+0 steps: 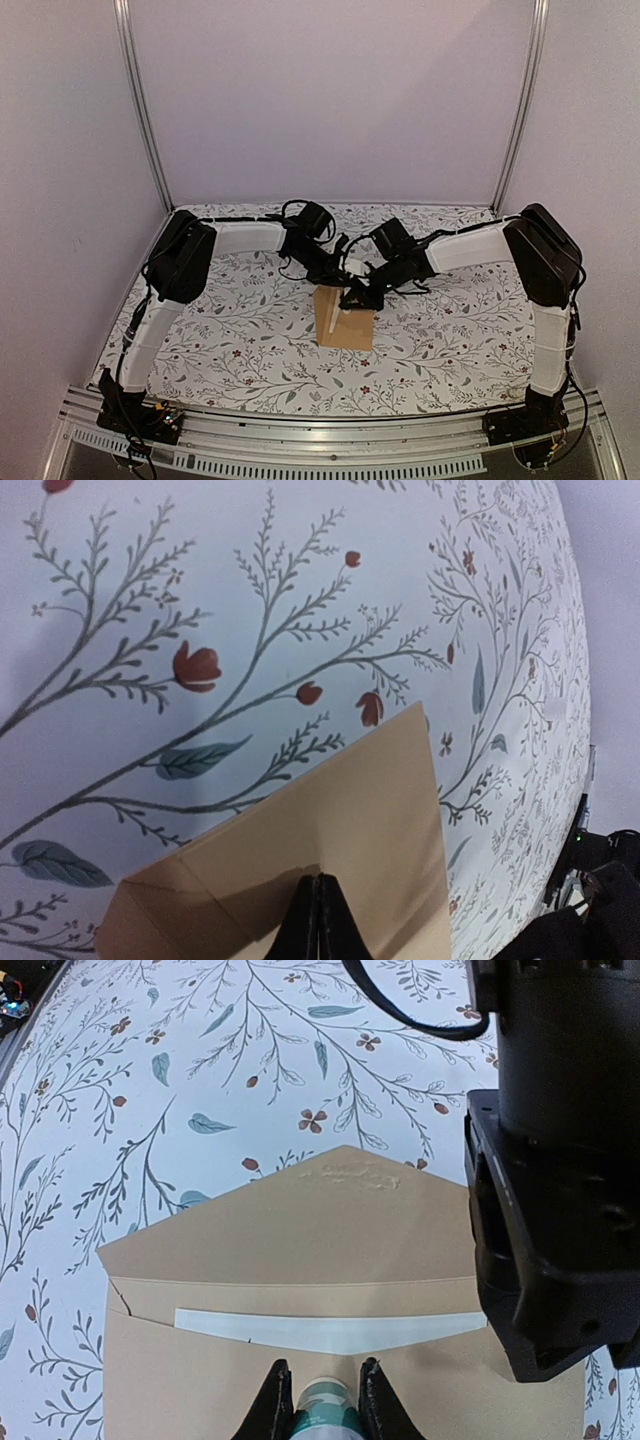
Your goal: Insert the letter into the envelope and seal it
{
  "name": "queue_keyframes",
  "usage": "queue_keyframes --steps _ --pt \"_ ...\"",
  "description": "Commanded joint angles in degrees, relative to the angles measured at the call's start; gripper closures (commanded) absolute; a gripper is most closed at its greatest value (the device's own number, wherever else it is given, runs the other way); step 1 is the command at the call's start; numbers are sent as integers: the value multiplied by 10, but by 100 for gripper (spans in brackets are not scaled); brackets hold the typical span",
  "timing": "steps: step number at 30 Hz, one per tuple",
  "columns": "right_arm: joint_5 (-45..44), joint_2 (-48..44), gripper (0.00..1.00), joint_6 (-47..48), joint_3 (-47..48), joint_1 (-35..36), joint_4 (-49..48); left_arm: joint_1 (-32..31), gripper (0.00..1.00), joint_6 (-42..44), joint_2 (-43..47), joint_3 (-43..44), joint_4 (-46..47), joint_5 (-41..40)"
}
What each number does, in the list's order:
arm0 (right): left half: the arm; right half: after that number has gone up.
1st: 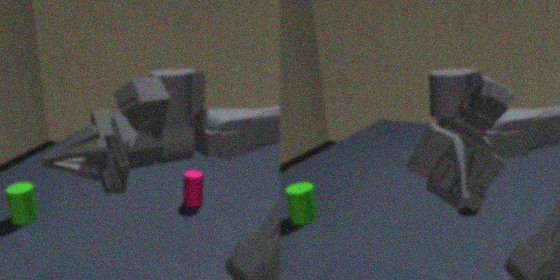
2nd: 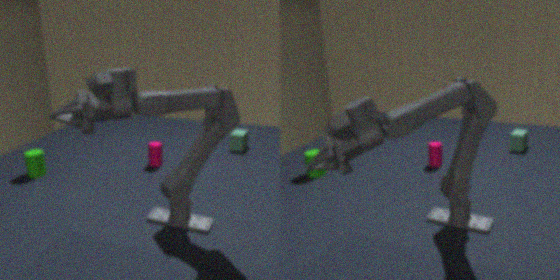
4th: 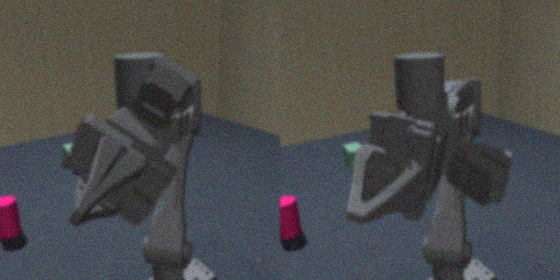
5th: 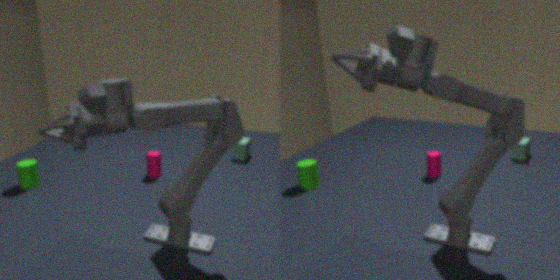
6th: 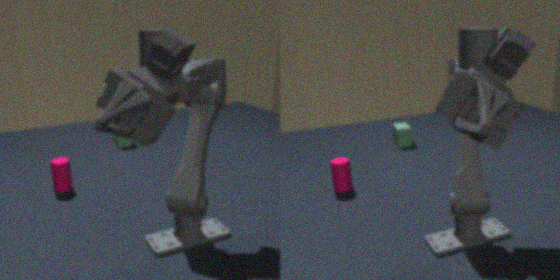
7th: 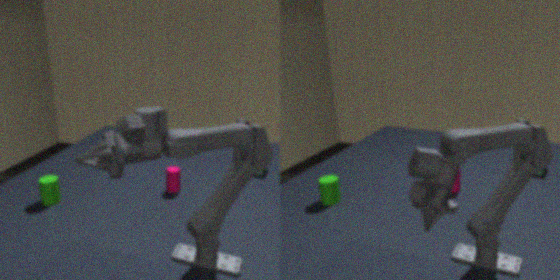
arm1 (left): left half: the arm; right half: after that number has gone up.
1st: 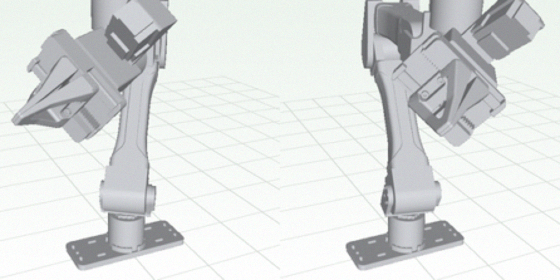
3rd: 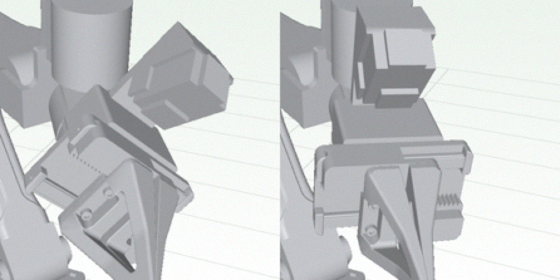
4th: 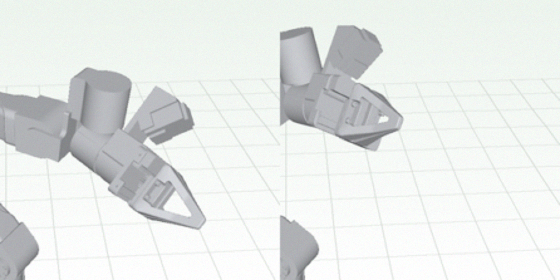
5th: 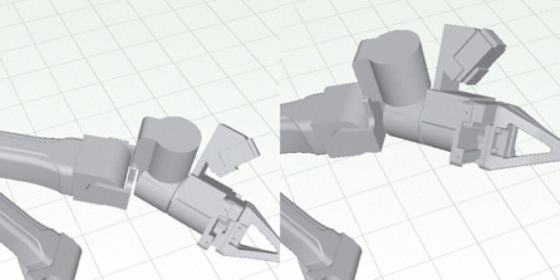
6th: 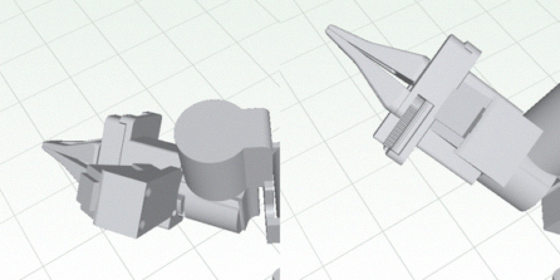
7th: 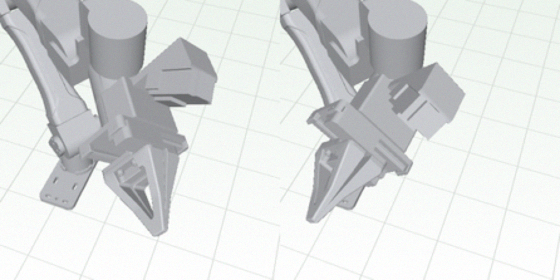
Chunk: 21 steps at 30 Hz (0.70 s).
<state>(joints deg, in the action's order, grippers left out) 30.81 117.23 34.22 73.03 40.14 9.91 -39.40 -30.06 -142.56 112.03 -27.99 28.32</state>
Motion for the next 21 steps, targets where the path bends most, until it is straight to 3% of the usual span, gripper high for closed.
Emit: queue_keyframes --steps 1,6,17,21 --pt "-24 6 100 -13 -12 4 52 10 100 6 -24 -5 -23 -14" --pt "-50 -9 100 -66 34 -34 40 10 100 9 -19 -5 -26 -19" --pt "21 -102 100 -85 58 -48 66 10 100 18 -19 8 -28 -21" --pt "49 -146 100 -124 54 -79 74 12 97 26 22 15 16 -11"
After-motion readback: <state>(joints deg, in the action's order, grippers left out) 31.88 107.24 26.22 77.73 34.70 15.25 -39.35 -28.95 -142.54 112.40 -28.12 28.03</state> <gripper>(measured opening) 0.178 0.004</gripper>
